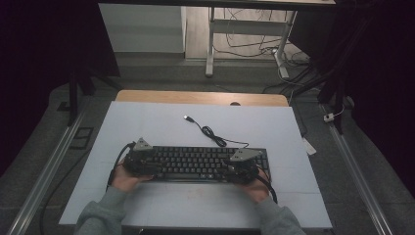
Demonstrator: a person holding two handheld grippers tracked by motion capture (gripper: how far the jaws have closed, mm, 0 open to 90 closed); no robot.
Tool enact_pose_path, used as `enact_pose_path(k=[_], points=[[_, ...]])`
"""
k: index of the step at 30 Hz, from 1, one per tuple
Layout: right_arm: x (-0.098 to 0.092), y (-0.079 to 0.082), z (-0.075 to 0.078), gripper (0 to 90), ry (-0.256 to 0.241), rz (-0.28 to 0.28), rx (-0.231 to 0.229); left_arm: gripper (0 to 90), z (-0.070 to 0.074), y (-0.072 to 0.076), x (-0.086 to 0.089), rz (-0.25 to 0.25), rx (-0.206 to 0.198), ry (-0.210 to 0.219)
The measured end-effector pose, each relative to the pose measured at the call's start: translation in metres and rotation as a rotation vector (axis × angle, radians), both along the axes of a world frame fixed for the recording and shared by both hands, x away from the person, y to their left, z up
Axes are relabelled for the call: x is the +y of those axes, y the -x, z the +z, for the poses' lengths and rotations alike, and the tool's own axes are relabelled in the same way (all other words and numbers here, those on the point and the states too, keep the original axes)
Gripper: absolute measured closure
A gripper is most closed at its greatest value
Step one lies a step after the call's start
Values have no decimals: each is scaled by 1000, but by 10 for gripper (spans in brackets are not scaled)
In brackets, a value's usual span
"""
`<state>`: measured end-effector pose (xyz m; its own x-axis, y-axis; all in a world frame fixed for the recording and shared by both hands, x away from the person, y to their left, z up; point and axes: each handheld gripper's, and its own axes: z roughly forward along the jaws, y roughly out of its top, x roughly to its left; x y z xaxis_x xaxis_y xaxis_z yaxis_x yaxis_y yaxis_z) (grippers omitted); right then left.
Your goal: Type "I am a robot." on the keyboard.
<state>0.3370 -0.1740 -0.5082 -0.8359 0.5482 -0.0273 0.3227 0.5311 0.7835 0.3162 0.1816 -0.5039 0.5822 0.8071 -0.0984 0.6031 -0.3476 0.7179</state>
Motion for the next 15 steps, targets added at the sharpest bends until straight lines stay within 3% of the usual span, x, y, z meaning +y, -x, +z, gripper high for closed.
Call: enact_pose_path(k=[15], points=[[2, 0, 0, 523, 0, -2, -3, 332, 3, 1, 2, 26, -45, 12]])
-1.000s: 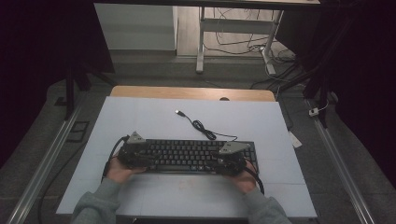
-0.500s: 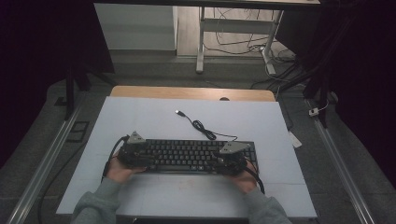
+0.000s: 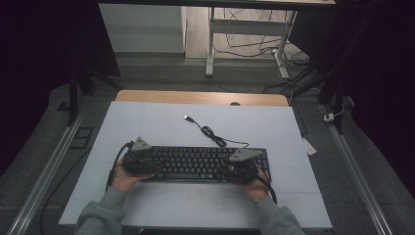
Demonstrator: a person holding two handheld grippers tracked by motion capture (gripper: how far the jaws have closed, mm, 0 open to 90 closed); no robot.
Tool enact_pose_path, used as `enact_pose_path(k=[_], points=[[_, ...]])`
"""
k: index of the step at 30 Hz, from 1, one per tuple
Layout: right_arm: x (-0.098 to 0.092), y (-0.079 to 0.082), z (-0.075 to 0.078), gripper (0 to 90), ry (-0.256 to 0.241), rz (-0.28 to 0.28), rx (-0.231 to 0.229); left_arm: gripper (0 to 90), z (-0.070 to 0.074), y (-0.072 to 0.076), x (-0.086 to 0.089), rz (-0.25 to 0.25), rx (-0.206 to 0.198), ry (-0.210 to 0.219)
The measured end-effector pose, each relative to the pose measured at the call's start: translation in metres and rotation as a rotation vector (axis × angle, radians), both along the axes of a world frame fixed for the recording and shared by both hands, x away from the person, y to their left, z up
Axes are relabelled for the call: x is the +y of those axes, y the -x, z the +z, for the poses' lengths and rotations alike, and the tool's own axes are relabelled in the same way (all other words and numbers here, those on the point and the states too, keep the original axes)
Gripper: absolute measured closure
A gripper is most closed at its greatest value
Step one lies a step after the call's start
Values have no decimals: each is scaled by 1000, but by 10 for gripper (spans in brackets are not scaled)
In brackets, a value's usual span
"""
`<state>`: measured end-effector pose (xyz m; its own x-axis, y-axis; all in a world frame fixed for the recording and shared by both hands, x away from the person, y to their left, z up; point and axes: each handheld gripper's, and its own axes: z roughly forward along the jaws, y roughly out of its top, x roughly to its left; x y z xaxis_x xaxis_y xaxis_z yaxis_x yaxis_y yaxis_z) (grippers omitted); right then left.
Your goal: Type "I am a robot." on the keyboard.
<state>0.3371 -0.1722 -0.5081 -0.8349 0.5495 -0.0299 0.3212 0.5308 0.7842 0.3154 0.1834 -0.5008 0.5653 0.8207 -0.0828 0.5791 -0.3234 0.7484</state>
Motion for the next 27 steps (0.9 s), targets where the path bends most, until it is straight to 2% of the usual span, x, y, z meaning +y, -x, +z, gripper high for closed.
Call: enact_pose_path(k=[5, 9, 21, 27], points=[[0, 1, 1, 523, 1, 0, -4, 382, 0, -3, -4, -10, -6, 15], [1, 0, 0, 521, 0, 1, 2, 470, -1, -5, -8, -28, -6, 19], [3, 1, -2, 518, 5, 3, 1, 874, -4, -15, -28, -88, -10, -13], [3, 1, -2, 516, 10, 5, 3, 890, -10, -21, -39, -116, 13, -33]])
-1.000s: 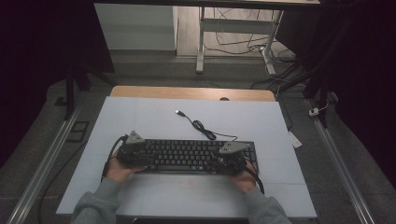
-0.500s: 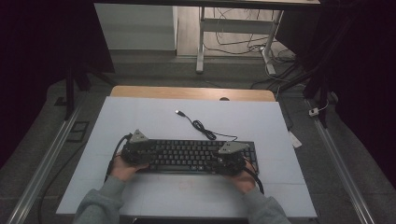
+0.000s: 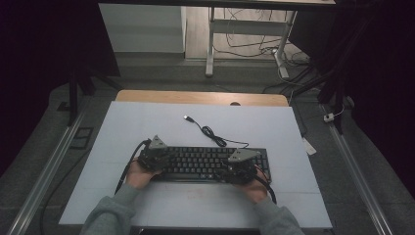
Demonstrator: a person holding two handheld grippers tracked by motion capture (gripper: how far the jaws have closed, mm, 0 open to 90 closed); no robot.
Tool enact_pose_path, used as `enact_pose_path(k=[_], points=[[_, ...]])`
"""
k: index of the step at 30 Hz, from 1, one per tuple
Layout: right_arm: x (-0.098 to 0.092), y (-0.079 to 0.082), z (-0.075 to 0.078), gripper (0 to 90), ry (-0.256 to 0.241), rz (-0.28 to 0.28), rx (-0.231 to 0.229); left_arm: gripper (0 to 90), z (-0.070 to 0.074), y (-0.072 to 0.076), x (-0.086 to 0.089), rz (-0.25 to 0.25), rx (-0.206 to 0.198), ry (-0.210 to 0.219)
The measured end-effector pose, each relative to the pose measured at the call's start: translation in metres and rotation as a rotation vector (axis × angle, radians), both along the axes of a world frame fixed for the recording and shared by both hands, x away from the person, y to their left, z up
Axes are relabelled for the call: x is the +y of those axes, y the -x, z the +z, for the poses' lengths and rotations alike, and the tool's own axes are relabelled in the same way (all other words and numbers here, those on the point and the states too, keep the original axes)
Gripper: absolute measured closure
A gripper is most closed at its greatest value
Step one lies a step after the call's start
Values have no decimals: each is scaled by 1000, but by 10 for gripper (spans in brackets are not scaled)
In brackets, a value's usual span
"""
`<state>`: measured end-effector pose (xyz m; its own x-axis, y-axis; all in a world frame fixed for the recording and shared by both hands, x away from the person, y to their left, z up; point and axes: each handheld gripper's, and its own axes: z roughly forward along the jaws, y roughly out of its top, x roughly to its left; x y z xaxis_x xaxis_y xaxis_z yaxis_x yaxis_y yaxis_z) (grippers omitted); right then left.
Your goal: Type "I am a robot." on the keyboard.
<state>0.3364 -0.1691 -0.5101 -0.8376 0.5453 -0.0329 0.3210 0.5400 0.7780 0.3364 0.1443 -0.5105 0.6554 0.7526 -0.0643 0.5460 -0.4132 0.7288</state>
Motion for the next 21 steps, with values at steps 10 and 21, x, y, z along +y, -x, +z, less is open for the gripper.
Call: enact_pose_path(k=[10, 21], points=[[0, 1, 0, 514, 7, -2, -2, 890, -8, -5, -13, -21, 22, -31], [0, 1, 0, 513, 9, -2, -4, 890, -10, -7, -15, -16, 26, -42]])
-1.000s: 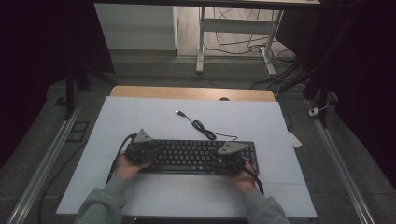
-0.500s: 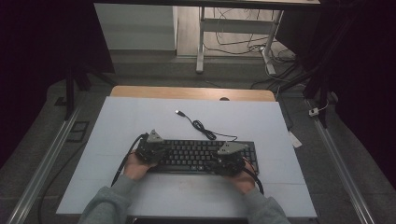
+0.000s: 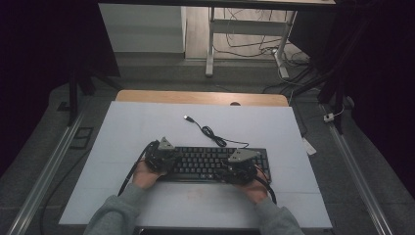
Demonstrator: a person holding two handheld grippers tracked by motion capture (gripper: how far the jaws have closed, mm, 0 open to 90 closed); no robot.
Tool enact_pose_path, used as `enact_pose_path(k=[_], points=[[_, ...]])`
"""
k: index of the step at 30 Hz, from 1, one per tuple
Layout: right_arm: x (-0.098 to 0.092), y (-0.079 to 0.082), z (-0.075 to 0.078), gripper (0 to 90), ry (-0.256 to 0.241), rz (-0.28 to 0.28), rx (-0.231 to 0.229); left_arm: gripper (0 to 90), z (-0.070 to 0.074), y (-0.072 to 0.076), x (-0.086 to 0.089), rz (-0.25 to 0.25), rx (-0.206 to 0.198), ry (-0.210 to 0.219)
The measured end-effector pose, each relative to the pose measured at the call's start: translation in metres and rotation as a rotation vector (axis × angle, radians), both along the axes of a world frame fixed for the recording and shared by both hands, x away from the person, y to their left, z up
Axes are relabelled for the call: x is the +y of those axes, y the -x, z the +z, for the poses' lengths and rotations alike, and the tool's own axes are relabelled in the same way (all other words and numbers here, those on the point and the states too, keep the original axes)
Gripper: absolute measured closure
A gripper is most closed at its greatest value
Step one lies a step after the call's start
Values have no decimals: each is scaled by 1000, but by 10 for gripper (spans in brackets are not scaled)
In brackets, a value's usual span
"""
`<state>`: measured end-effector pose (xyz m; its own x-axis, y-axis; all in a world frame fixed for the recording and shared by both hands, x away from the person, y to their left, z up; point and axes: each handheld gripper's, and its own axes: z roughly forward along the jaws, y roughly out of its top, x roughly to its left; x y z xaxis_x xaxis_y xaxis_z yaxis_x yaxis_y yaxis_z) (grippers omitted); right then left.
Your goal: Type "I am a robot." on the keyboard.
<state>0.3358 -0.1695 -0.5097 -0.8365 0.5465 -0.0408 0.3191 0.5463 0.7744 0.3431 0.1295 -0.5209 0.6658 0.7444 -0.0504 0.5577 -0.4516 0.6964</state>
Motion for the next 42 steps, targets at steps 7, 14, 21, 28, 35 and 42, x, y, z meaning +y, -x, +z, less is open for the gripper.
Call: enact_pose_path(k=[7, 14, 21, 28, 35, 42], points=[[0, 0, 0, 513, -2, 1, -1, 890, -1, 0, -1, 2, -3, -5], [-1, 0, 1, 513, -10, -3, -5, 773, 13, 5, 13, 33, -35, 68], [-2, -1, 1, 509, -6, -8, -9, 445, 21, 12, 32, 73, 5, 60], [-4, -4, 1, 509, -7, -16, -11, 345, 20, 29, 43, 93, 14, 56], [-6, -6, 1, 509, -8, -19, -9, 321, 18, 44, 55, 118, 6, 76], [-6, -6, 1, 509, -9, -22, -8, 319, 16, 52, 65, 138, -1, 83]])
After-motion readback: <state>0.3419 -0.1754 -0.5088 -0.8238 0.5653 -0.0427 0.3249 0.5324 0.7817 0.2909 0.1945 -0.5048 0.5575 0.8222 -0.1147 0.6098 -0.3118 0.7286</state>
